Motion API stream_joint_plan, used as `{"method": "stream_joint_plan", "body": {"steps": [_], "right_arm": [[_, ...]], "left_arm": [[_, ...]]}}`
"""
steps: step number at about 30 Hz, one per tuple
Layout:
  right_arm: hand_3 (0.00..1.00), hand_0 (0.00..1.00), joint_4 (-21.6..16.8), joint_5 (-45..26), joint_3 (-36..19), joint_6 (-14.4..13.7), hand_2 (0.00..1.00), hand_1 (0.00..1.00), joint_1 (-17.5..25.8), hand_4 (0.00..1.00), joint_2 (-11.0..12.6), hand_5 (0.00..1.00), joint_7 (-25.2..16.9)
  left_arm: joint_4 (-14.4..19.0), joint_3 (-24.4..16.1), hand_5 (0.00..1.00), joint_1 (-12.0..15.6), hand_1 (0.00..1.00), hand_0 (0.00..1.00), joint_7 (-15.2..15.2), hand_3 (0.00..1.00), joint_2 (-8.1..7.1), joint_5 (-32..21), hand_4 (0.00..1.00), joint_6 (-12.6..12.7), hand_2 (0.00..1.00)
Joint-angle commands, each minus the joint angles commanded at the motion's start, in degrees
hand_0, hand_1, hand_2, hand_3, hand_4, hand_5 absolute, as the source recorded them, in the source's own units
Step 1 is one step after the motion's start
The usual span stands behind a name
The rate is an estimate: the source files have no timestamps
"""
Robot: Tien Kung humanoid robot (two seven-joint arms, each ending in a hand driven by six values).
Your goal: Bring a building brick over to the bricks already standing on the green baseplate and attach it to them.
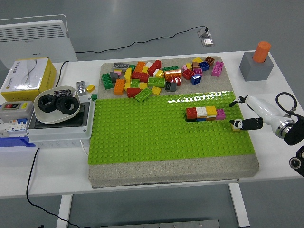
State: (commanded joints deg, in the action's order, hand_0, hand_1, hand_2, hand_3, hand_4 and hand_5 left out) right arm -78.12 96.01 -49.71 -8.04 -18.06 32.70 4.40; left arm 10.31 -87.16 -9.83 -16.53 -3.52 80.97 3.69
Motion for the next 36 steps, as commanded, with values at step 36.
{"method": "stream_joint_plan", "body": {"steps": [36], "right_arm": [[0.654, 0.837, 0.8, 1.3, -5.0, 1.0, 0.786, 0.794, 5.6, 0.701, -2.2, 0.309, 0.0]], "left_arm": [[0.0, 4.4, 0.998, 0.0, 0.621, 0.686, -0.9, 0.731, -0.04, -0.2, 0.828, 3.2, 0.677]]}}
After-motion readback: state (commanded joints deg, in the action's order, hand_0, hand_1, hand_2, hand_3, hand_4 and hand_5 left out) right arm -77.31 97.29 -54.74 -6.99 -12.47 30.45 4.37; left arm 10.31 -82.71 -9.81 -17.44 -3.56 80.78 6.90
